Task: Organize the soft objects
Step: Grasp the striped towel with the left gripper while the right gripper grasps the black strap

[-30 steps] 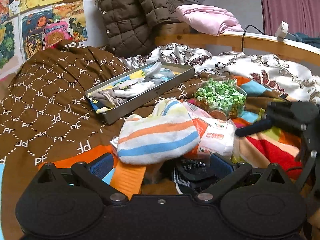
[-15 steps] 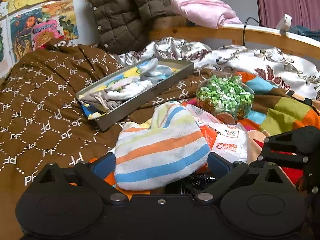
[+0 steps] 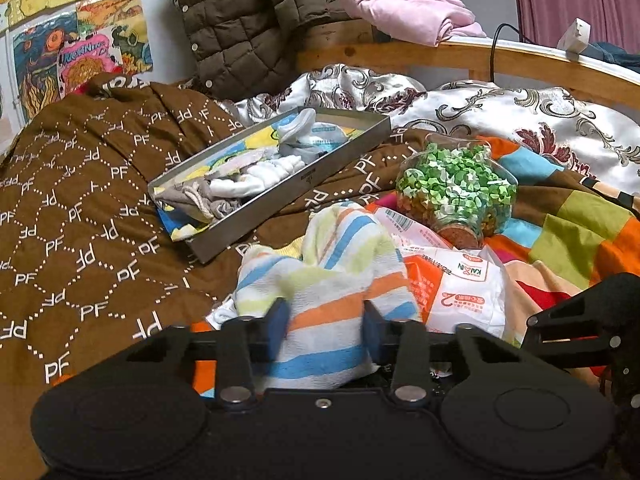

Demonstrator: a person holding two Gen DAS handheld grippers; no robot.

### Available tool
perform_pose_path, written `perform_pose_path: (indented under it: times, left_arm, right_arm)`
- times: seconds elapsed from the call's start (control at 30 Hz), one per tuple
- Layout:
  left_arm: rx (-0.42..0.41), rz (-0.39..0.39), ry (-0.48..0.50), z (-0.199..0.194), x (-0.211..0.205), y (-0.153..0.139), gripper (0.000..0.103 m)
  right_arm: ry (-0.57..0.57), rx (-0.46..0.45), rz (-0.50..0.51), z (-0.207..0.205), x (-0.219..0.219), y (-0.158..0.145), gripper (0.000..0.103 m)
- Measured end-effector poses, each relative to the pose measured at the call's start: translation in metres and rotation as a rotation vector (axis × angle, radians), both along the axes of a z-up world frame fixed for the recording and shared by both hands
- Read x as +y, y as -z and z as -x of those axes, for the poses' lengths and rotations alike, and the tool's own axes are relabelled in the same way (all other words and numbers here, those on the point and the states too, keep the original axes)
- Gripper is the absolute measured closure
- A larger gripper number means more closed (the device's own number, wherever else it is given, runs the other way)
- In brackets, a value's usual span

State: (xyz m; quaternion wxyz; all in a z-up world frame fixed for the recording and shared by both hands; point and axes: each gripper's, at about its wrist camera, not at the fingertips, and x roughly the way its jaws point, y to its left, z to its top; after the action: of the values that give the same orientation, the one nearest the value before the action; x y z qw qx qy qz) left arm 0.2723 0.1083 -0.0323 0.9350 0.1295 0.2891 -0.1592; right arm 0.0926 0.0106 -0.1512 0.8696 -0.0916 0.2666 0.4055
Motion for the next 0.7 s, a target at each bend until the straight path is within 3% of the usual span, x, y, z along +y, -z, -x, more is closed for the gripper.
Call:
perform_pose_path:
  times: [0.1,0.2,0.7]
  left_arm:
    - [0.019,-0.007,0.016,0.002,-0.003,0.0,0.086]
    - [0.024,-0.012,0.037,0.007,-0.007,-0.002,0.09]
    - [0.069,0.027,0.059,0.047,-0.007,-0.012,0.092]
  right_arm:
    - [-0.005,0.004,-0.001,-0.001,0.0,0.001,0.062]
    - [-0.009,0.014,-0.007,-0.002,0.0,0.0,0.069]
    - [0.018,0.035,-0.016,-0.002,-0.005,-0.01,0.101]
